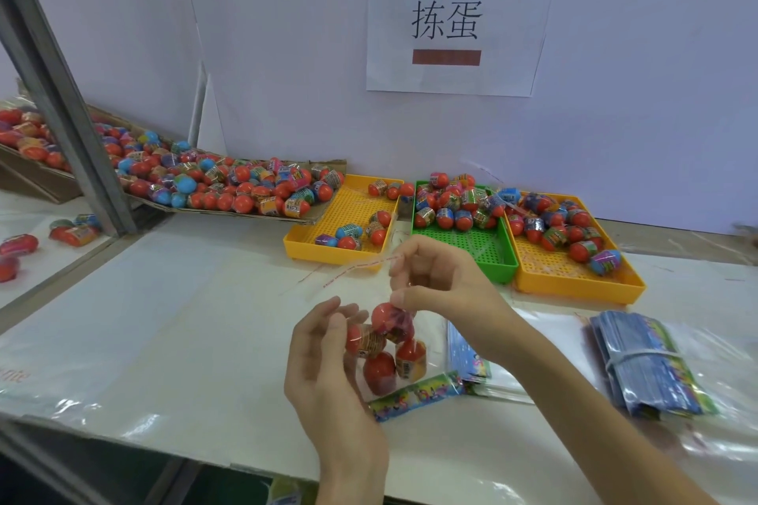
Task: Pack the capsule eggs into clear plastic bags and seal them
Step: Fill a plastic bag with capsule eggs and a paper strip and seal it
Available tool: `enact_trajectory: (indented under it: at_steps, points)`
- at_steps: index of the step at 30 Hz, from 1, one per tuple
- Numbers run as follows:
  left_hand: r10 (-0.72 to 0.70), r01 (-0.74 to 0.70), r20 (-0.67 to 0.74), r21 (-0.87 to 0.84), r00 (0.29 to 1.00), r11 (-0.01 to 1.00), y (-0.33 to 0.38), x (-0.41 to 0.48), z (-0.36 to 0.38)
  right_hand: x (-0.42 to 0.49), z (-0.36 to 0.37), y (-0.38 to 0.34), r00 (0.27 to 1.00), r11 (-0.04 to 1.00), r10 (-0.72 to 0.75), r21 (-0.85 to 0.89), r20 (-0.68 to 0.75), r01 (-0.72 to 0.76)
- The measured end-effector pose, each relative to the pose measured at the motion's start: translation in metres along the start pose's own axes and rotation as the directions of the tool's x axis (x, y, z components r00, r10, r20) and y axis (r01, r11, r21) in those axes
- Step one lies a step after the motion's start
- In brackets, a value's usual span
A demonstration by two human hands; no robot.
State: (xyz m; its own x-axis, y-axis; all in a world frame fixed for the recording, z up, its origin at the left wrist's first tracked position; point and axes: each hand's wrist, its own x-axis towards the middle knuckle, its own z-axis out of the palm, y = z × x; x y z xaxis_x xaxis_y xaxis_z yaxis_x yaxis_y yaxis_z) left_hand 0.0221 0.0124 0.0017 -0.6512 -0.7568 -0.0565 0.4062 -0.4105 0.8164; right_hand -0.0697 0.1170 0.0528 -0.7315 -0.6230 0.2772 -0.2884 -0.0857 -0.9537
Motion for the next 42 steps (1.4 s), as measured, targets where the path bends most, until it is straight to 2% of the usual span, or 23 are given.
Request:
enact_trajectory:
  at_steps: [3, 7, 9, 11, 13, 14, 16, 17, 21, 24, 28, 33, 42]
  points:
    - [0.021, -0.022, 0.009, 0.048, 1.0, 0.999, 0.002, 0.003, 0.005, 0.001, 0.001, 0.0, 0.998, 1.0, 0.017, 0.013, -0.064, -0.016]
    - [0.141, -0.142, 0.012, 0.157, 0.99, 0.977, 0.005, 0.011, 0.005, 0.004, -0.004, 0.001, 0.979, 0.997, 0.052, 0.074, -0.199, -0.038]
    - [0.162, -0.161, 0.012, 0.186, 0.987, 0.969, 0.004, 0.012, 0.003, 0.004, -0.006, 0.003, 0.961, 0.999, 0.022, -0.037, -0.276, -0.033]
    - [0.164, -0.164, 0.017, 0.231, 0.986, 0.959, 0.001, 0.011, 0.001, 0.003, -0.004, 0.006, 0.939, 0.961, -0.099, -0.276, -0.33, 0.005]
    - [0.158, -0.163, 0.041, 0.269, 0.987, 0.949, -0.003, 0.009, 0.0, 0.001, 0.0, 0.007, 0.9, 0.822, -0.317, -0.56, -0.299, 0.103]
    - [0.151, -0.161, 0.056, 0.287, 0.987, 0.944, -0.004, 0.008, -0.001, 0.001, 0.001, 0.007, 0.874, 0.704, -0.431, -0.689, -0.223, 0.172]
    - [0.127, -0.148, 0.085, 0.32, 0.988, 0.936, -0.006, 0.007, -0.001, -0.001, 0.004, 0.007, 0.825, 0.488, -0.564, -0.825, -0.048, 0.286]
    - [0.113, -0.14, 0.099, 0.329, 0.989, 0.934, -0.006, 0.007, -0.001, -0.001, 0.005, 0.008, 0.817, 0.444, -0.576, -0.837, 0.006, 0.32]
    - [0.119, -0.161, 0.133, 0.372, 0.984, 0.914, -0.007, 0.007, -0.002, -0.004, 0.012, 0.012, 0.88, 0.518, -0.463, -0.775, 0.102, 0.363]
    - [0.128, -0.183, 0.158, 0.402, 0.979, 0.897, -0.007, 0.006, -0.002, -0.004, 0.011, 0.016, 0.909, 0.558, -0.404, -0.759, 0.104, 0.335]
    - [0.175, -0.277, 0.248, 0.476, 0.953, 0.835, -0.004, 0.007, -0.004, -0.005, 0.009, 0.017, 0.913, 0.55, -0.397, -0.77, 0.1, 0.323]
    - [0.251, -0.451, 0.389, 0.603, 0.887, 0.658, 0.004, 0.009, -0.012, -0.004, 0.011, 0.016, 0.907, 0.539, -0.406, -0.771, 0.114, 0.338]
    - [0.187, -0.462, 0.438, 0.687, 0.879, 0.561, 0.001, 0.009, -0.015, -0.007, 0.013, 0.013, 0.917, 0.483, -0.356, -0.804, 0.181, 0.346]
